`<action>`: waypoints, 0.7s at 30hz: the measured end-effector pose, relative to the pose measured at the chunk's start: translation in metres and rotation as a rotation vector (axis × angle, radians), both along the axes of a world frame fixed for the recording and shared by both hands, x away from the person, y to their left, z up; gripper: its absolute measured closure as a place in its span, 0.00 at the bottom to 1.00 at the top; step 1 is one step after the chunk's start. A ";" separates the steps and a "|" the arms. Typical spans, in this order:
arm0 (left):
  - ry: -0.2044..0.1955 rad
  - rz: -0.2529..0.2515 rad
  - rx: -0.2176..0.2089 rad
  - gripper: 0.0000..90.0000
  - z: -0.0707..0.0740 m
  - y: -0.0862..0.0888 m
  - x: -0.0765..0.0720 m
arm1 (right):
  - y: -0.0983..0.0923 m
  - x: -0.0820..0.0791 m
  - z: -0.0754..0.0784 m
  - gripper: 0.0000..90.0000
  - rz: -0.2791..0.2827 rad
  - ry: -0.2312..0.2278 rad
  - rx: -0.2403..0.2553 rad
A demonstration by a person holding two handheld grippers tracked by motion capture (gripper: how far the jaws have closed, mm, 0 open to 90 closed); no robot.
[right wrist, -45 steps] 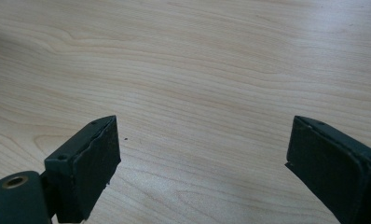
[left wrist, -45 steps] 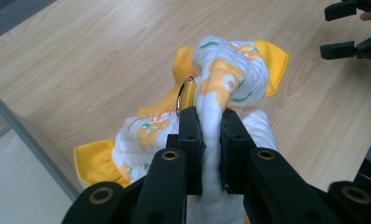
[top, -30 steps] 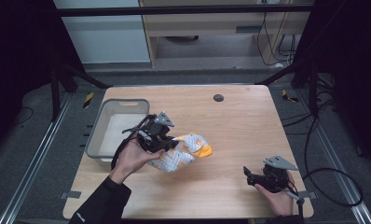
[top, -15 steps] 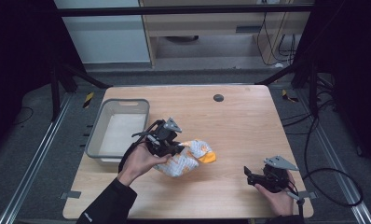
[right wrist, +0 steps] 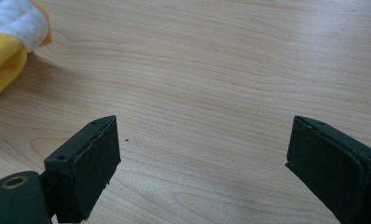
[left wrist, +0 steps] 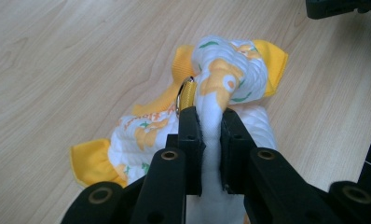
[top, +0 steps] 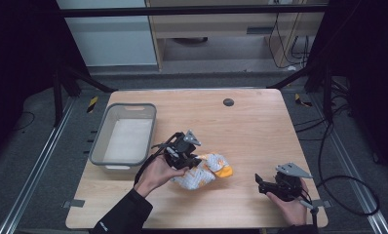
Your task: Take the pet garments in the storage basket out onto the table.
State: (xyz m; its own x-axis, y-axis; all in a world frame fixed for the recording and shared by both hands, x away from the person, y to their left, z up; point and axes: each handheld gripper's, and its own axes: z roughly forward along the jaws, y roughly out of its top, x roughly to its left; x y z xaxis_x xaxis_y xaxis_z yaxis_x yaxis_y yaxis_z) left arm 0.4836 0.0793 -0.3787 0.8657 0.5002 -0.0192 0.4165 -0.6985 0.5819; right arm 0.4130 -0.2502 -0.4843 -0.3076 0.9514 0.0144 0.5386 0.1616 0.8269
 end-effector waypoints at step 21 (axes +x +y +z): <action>0.033 -0.042 0.030 0.80 -0.024 -0.011 -0.003 | 0.000 0.000 0.000 0.10 0.000 -0.002 -0.003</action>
State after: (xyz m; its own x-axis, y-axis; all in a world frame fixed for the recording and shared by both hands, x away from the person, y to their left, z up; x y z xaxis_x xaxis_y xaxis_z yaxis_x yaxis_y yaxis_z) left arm 0.4805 0.0683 -0.4028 0.8852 0.4640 -0.0340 0.4051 -0.7328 0.5467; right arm 0.4130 -0.2504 -0.4845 -0.3074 0.9515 0.0114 0.5371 0.1636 0.8275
